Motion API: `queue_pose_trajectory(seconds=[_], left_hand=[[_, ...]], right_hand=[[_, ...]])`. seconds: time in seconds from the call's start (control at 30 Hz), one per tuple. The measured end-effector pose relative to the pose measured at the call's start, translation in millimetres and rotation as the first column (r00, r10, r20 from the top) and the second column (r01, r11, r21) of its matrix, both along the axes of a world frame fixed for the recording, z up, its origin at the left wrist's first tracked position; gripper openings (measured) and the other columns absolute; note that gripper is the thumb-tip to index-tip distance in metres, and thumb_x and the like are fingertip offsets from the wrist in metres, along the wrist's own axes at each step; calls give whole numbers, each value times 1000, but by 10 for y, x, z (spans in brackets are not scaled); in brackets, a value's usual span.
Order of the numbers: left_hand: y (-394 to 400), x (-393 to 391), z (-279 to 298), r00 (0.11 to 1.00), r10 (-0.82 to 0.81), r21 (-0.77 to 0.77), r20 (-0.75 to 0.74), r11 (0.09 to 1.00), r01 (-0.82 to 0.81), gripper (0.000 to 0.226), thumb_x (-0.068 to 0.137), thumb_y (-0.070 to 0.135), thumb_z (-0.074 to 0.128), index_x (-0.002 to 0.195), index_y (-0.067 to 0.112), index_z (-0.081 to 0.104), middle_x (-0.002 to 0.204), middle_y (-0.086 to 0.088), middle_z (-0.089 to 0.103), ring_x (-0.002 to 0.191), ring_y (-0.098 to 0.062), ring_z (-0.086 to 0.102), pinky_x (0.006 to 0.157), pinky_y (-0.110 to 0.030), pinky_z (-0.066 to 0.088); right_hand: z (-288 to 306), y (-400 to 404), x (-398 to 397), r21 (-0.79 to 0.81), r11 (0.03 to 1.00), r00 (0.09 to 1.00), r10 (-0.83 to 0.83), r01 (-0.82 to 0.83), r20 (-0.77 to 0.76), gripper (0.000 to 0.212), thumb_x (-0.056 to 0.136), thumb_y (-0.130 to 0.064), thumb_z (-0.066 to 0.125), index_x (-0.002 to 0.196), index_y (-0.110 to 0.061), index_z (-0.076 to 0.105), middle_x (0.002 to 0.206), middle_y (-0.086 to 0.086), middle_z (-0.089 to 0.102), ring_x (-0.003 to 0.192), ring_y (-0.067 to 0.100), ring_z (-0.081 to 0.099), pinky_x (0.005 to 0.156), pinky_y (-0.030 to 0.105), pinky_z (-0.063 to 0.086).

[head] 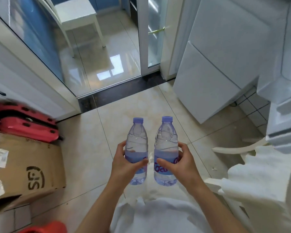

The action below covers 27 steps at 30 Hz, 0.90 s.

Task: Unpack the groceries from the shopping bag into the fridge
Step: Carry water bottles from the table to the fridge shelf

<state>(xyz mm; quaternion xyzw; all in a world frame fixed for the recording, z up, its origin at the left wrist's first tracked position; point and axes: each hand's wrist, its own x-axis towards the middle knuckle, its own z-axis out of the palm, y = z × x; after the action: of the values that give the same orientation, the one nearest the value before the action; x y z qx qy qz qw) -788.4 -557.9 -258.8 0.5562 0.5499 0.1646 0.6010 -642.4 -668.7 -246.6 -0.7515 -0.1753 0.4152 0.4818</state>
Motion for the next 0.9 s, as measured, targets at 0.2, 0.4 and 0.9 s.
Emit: queue_pose_trajectory(seconds=[0.2,0.4,0.9], left_hand=[[848,713,46,1000,-29,38,5,999,28,79,61,8,88,123,27,41,109,5,57,93,-9,61,59,-7,51],[1621,1364,127,999,-46,68,-1,997,46,81,61,15,88,128,25,43,110,5,60,95,-11,63,59,-8,52],[3353,3174,403,927,-341,70,159,940,334,68,62,-2,86,109,32,49,95,12,66,78,6,67,57,-12,51]], right_hand=[[54,843,696,30,999,999,37,-38,35,70,60,-23,89,113,-31,44,106,-10,64,93,8,67,73,22,58],[162,1543,1339,58,998,997,30,-34,70,70,61,-25,88,116,-28,44,108,-8,64,95,11,67,77,27,59],[257,2835,2736,100,941,939,-333,324,90,72,58,-20,90,116,-24,48,102,-7,69,93,6,68,81,32,58]])
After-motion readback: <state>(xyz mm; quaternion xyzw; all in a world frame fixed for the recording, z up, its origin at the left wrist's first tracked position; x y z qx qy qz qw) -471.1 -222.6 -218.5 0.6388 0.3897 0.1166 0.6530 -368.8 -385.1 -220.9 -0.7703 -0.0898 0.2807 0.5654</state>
